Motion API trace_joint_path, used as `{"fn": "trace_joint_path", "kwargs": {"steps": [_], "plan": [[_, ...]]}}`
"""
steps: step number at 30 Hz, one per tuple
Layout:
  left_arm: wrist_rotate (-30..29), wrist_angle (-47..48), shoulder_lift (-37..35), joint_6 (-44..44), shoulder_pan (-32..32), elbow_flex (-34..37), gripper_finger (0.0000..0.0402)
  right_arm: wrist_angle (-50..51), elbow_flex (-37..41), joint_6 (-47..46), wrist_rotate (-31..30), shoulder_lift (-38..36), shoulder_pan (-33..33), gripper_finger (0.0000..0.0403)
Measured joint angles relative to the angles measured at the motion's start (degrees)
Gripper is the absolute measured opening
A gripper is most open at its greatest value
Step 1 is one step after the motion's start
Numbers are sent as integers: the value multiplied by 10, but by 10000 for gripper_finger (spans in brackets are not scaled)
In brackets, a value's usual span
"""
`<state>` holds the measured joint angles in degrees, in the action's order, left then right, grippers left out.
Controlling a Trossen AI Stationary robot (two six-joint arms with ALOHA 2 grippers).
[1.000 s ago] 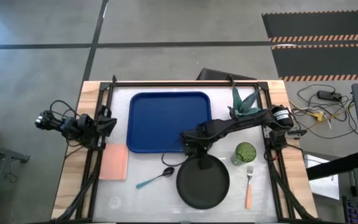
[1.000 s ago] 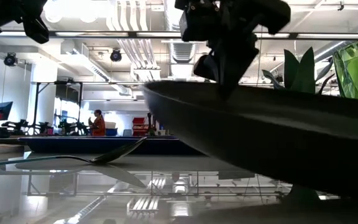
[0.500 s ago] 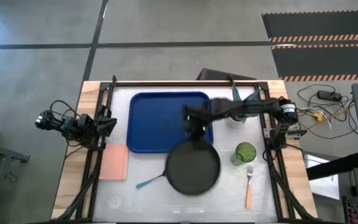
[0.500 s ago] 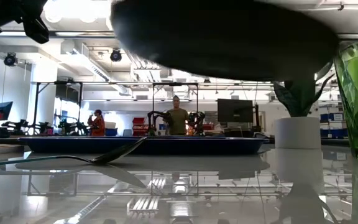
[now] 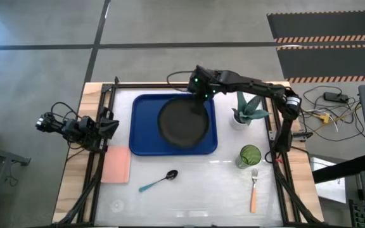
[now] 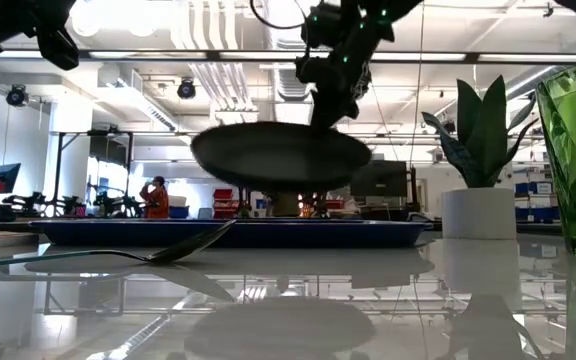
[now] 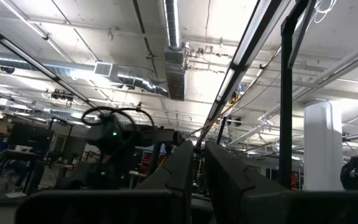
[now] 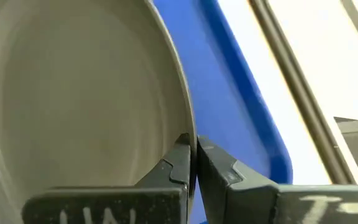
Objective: Pick and place plate/cup/fork/spoon on tray
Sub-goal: Put the black plate on the blue serving tray
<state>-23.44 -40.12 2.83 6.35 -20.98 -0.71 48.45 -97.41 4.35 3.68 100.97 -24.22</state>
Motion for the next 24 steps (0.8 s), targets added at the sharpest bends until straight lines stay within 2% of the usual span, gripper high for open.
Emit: {"fn": "trace_joint_path", "kwargs": {"steps": [9, 16, 24], "plan": [[-2, -2, 0, 0, 0, 0, 24, -8, 2, 44, -9, 56, -21, 8], [-6, -2, 0, 0, 0, 0, 24, -8, 2, 69, -64, 70, -21, 8], [-9, -5, 0, 0, 0, 0, 24, -15, 3, 74, -84, 80, -21, 9]]}}
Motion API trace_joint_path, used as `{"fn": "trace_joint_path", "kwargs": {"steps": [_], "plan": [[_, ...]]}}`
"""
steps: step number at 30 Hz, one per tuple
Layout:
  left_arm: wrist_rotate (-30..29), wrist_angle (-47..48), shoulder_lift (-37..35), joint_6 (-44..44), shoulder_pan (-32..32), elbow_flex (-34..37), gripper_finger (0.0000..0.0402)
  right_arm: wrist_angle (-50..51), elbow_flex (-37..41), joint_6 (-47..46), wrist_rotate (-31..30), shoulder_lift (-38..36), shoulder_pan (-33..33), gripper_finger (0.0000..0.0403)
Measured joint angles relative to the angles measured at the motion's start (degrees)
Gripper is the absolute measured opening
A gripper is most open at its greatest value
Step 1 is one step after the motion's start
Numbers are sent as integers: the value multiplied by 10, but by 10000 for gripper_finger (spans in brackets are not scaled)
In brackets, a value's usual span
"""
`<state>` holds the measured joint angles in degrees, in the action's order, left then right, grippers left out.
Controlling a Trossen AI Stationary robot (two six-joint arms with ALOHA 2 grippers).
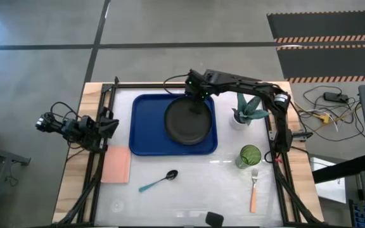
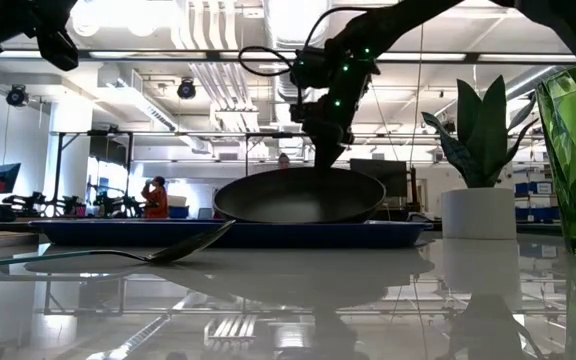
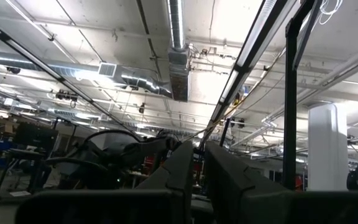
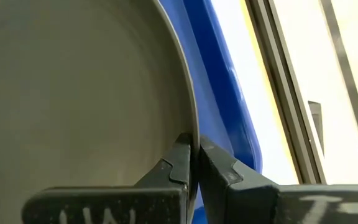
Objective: Pick and place plate/cup/fork/spoon on tray
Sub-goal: Put the black plate on the blue serving tray
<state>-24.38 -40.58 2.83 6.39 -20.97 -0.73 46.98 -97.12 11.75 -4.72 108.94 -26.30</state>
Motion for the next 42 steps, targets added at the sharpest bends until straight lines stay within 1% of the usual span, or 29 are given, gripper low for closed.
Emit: {"fn": "trace_joint_path", "kwargs": {"steps": [3, 5, 8, 11, 13, 17, 21, 23, 26, 31, 37, 40, 42], "plan": [[0, 0, 0, 0, 0, 0, 24, -14, 0, 3, -4, 11, 0, 13], [0, -1, 0, 0, 0, 0, 24, -21, 0, 12, -6, 19, 0, 23], [0, -2, 0, 0, 0, 0, 24, -25, 0, 13, -18, 29, 0, 49], [0, -4, 0, 0, 0, 0, 24, -24, 0, 11, -50, 34, 0, 78], [-1, -8, 0, 0, 0, 0, 24, -24, 0, 11, -58, 34, 0, 97], [-1, -10, 0, 1, 0, 0, 24, -23, 0, 5, -58, 24, 0, 126], [-1, -11, 0, 1, 0, 0, 24, -22, 0, -23, -52, -3, 12, 137], [-1, -12, 0, 1, 0, 0, 24, -15, 0, -34, -37, -19, 23, 135], [-1, -13, 0, 1, 0, 0, 24, -6, 0, -51, -18, -43, 48, 118], [-1, -14, 0, 1, 0, 0, 24, 10, 1, -69, -13, -82, 110, 71], [-1, -14, 1, 0, 0, 0, 24, 6, 2, -93, -13, -114, 208, 16], [-2, -14, 1, 0, 0, 0, 24, -23, 9, -111, -13, -115, 251, 10], [-1, -14, 1, 0, 0, 0, 24, -60, 15, -123, -13, -105, 274, 9]]}}
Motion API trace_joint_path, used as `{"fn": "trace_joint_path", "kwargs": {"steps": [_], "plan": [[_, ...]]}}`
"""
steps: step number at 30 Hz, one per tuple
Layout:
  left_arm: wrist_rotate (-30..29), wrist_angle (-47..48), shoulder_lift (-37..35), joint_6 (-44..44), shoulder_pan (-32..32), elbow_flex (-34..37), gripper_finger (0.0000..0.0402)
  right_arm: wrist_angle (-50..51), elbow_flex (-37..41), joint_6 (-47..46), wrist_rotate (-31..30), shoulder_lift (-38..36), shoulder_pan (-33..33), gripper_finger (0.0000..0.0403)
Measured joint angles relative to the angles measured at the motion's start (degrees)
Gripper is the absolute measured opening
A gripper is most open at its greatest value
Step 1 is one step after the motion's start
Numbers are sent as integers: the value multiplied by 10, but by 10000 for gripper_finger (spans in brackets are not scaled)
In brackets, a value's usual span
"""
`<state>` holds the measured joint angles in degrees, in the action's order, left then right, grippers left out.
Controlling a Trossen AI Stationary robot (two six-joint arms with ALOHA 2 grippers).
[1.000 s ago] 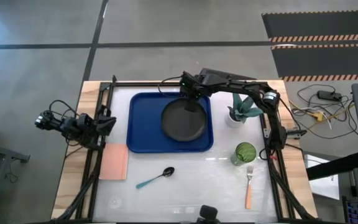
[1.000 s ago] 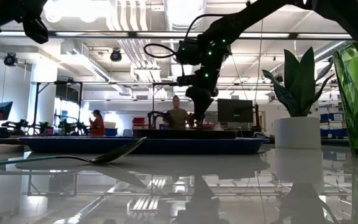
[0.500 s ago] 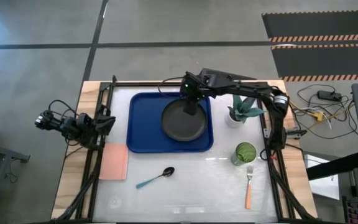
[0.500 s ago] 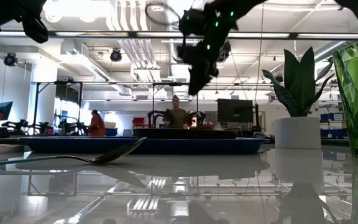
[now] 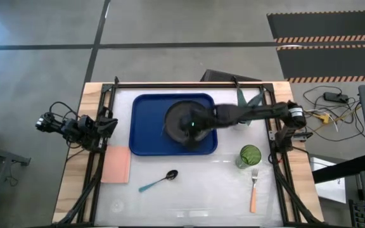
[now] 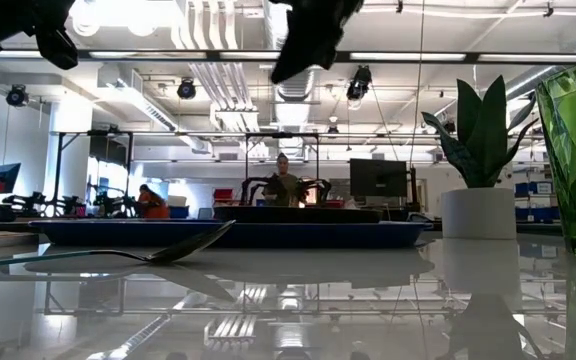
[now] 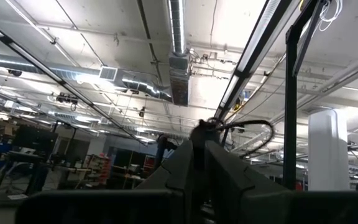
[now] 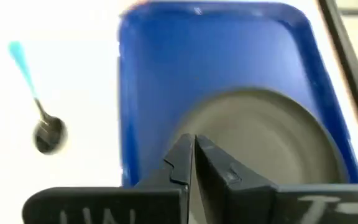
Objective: Pick and place plate/cup/fork/spoon on tray
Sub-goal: Put the black plate on the blue serving tray, then put the blue spoon to the left of the black plate on the blue serving tray
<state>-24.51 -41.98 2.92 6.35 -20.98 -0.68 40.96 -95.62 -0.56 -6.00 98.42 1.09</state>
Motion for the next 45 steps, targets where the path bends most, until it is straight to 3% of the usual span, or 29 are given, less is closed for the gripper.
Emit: {"fn": "trace_joint_path", "kwargs": {"steps": [5, 11, 22, 38, 45], "plan": [[0, 0, 0, -1, 0, 0, 24, -87, 5, -14, 0, 46, 28, 9], [0, 0, 0, -1, 0, 0, 24, -170, 5, -14, 0, 119, 13, 9], [0, 0, 0, -1, 0, 1, 24, -159, 5, 2, 0, 207, -37, 8], [0, 0, 0, 0, 0, 1, 24, -132, 4, 13, -2, 183, -38, 8], [0, 1, 0, 0, 0, 1, 24, -35, 4, -10, -15, 123, -23, 8]]}}
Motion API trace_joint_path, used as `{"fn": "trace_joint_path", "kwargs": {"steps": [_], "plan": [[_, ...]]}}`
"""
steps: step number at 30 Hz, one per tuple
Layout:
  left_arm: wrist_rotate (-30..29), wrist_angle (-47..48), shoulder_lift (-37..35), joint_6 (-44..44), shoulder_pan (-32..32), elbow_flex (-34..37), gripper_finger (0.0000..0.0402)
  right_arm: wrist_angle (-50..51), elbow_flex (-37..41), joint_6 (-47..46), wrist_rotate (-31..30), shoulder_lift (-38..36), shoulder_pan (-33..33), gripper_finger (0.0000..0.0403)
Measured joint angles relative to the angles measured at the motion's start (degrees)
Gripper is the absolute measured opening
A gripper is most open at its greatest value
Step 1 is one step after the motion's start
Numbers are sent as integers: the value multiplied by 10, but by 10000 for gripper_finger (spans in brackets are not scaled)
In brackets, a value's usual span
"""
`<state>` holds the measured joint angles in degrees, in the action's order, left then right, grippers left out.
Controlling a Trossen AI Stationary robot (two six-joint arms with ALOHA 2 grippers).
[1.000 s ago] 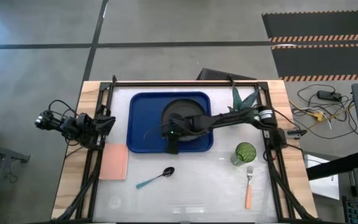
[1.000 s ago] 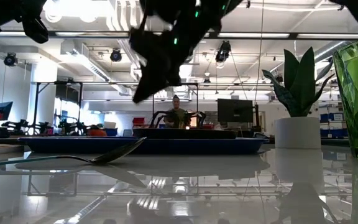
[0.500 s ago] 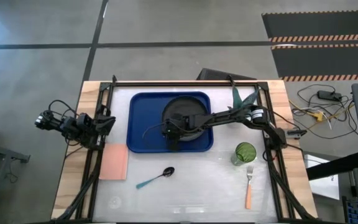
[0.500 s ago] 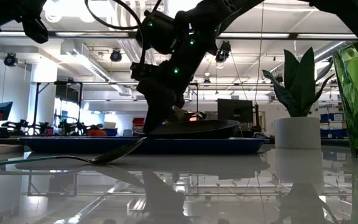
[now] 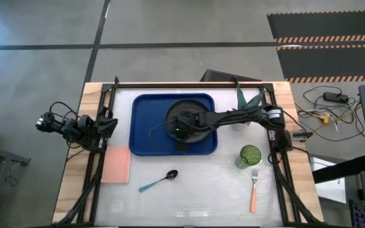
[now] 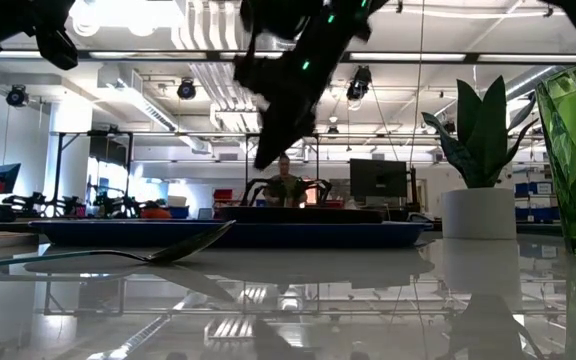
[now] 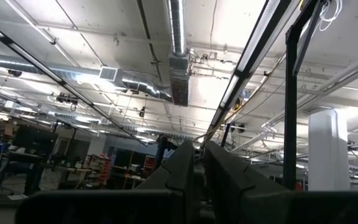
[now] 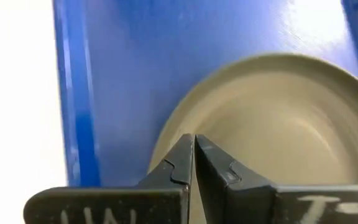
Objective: Pick and place plate/cup/fork/spoon on tray
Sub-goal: Put the blue spoon to the left of the black plate on the blue serving tray
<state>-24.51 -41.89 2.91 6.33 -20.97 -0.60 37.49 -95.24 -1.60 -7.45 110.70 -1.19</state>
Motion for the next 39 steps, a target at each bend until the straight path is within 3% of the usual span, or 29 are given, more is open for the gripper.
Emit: {"fn": "trace_joint_path", "kwargs": {"steps": [7, 13, 20, 26, 32, 36, 39], "plan": [[-95, 71, 56, -79, 0, -18, 12, 38, 56, -42, -31, -106, 79, 8], [-31, 68, 190, -140, 0, -77, 1, -9, 136, -29, -32, -199, 138, 8], [-20, 76, 367, -207, -14, -164, 0, -192, 294, 22, -51, -321, 185, 9], [-19, 116, 472, -260, -47, -251, 0, -303, 425, 31, -52, -415, 208, 9], [-19, 308, 537, -386, -76, -359, 0, -403, 529, 36, -51, -479, 220, 9], [-17, 476, 582, -551, -90, -429, 0, -462, 567, 52, -51, -504, 221, 9], [11, 542, 636, -634, -103, -481, 0, -478, 579, 62, -51, -512, 221, 9]]}}
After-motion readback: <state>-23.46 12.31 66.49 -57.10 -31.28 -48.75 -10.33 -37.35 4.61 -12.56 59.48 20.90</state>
